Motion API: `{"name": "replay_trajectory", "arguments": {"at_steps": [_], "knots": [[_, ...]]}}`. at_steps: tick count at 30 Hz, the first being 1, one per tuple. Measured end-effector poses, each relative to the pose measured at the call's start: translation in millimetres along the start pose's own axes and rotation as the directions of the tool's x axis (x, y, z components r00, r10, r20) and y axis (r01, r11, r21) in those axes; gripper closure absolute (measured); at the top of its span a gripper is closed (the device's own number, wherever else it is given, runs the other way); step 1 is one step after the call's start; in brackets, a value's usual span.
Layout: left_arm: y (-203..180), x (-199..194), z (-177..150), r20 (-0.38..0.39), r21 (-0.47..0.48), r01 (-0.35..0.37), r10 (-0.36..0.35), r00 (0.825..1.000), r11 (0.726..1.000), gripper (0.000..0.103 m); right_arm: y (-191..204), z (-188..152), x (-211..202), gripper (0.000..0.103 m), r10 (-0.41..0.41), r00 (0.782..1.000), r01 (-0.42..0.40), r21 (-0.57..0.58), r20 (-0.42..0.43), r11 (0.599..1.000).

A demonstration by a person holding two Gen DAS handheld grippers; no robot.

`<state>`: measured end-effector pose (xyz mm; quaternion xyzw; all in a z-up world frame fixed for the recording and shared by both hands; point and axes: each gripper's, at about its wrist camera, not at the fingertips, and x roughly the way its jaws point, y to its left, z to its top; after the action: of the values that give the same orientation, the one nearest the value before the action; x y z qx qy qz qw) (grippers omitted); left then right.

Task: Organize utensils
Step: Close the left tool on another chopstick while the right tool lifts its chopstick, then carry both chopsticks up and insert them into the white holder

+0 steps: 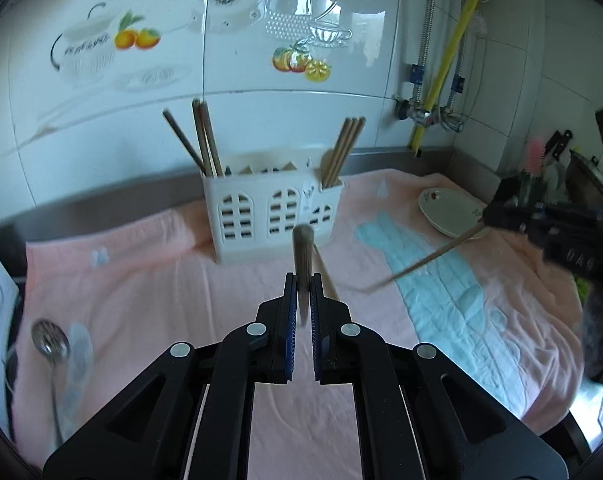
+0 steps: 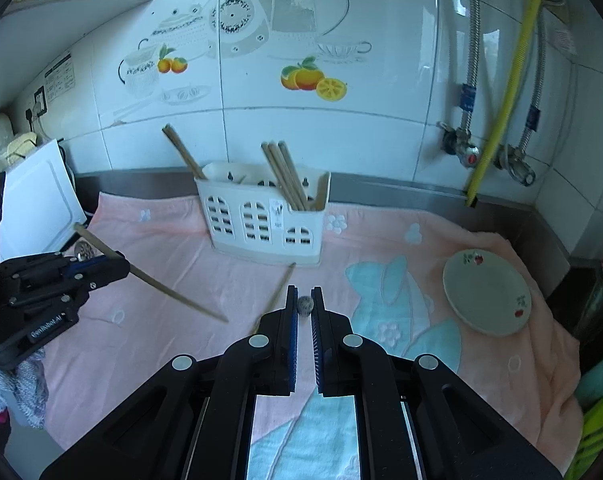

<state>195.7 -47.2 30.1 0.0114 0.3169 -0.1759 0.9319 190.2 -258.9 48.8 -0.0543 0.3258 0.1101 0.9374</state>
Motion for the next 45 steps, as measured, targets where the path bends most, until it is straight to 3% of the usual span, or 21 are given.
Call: {"name": "replay_trajectory", "arguments": {"at_steps": [10,20,26,34,41,45], "knots": [[-0.5,3.9,40.5,0.020,0.064,-0.014,0.013,1.000,0.998,0.098,-12.7,80.6,-2.2,0.096,-0.024,0.999,0.024,-0.020,0.044,1.000],[2.8,-21.7,95.8,0.129,0.078,-0.025,0.015,0.992,0.997,0.098,-16.3,152.3,17.7,0.096,-0.036,0.987,0.033,0.022,0.158,0.999],[3.1,-37.0,127.1,0.203,0.094,-0.056,0.036,0.978,0.994,0.098,-10.4,183.1,31.2,0.096,-0.042,0.968,0.028,0.060,0.249,0.998],[7.5,-38.4,152.9,0.263,0.102,-0.081,0.051,0.963,0.991,0.097,-11.0,196.0,52.5,0.096,-0.051,0.940,0.028,0.074,0.337,0.997],[11.9,-22.2,166.5,0.297,0.111,-0.122,0.084,0.951,0.986,0.098,-17.4,180.7,84.4,0.096,-0.036,0.954,0.021,0.056,0.296,0.998],[21.7,-4.7,168.3,0.287,0.077,-0.115,0.088,0.954,0.990,0.098,-20.3,167.4,101.2,0.096,-0.023,0.969,0.011,0.053,0.247,0.999]]}}
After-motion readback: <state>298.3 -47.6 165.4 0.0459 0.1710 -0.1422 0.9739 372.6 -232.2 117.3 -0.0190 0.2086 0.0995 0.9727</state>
